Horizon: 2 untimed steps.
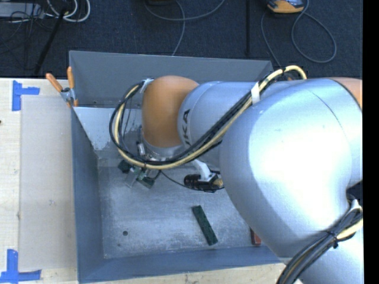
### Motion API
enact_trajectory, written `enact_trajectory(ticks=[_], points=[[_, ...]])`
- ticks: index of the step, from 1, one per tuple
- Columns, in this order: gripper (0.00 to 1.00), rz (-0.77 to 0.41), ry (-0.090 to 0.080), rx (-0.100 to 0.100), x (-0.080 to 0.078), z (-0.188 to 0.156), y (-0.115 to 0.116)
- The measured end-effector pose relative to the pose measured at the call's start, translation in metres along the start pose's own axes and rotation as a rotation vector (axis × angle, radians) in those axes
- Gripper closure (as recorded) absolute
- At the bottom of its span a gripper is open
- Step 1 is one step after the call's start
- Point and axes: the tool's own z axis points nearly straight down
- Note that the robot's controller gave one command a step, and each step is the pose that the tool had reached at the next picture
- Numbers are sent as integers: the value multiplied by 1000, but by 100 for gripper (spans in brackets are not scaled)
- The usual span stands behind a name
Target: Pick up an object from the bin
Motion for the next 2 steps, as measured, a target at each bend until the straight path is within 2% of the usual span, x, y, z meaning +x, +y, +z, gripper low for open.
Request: enact_trajectory(ticks=[1, 2], points=[[100, -2, -3, -6, -2, -94, 1], [100, -5, 0, -3, -3, -125, 2]])
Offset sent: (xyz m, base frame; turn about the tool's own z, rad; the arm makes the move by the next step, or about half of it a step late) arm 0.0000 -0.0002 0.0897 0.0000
